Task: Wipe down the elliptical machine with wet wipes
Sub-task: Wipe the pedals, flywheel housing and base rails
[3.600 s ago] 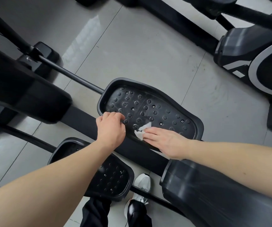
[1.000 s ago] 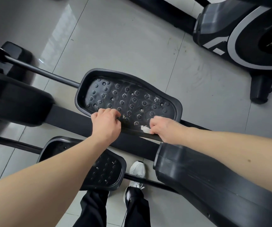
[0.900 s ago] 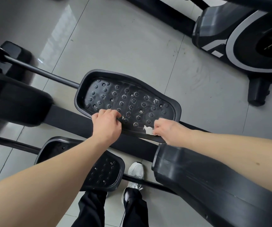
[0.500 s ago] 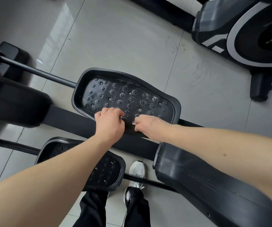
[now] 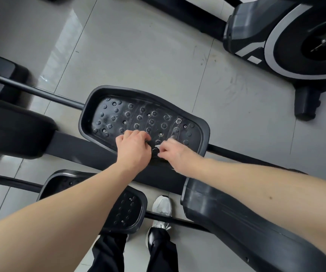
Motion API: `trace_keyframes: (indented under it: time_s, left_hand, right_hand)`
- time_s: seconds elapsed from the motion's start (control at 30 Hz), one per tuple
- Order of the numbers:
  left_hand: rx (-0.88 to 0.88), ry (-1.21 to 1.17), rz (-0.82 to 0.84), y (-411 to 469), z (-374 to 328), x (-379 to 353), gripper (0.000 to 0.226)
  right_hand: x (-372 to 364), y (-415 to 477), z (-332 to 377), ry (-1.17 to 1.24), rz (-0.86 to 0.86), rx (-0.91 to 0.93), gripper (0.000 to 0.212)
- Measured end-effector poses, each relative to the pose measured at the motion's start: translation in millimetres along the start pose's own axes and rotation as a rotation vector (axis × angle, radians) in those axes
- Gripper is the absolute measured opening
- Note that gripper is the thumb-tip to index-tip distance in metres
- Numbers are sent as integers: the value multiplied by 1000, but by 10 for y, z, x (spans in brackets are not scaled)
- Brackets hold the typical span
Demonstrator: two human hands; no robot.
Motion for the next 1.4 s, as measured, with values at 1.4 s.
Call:
trace_keyframes:
  time_s: [1.4]
  left_hand:
    - [-21, -11, 78, -151, -6, -101, 33]
  right_hand:
    - [285, -241, -147, 43, -170, -215, 34]
Point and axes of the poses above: each hand's wrist, its own y-axis towards the middle knuckle, its own x-axis out of the back of the hand, z = x × y, the point moved 7 cm from there along y, towards the middle knuckle, and after that the axes turned 13 degrees about -x, right-handed, at the moved point
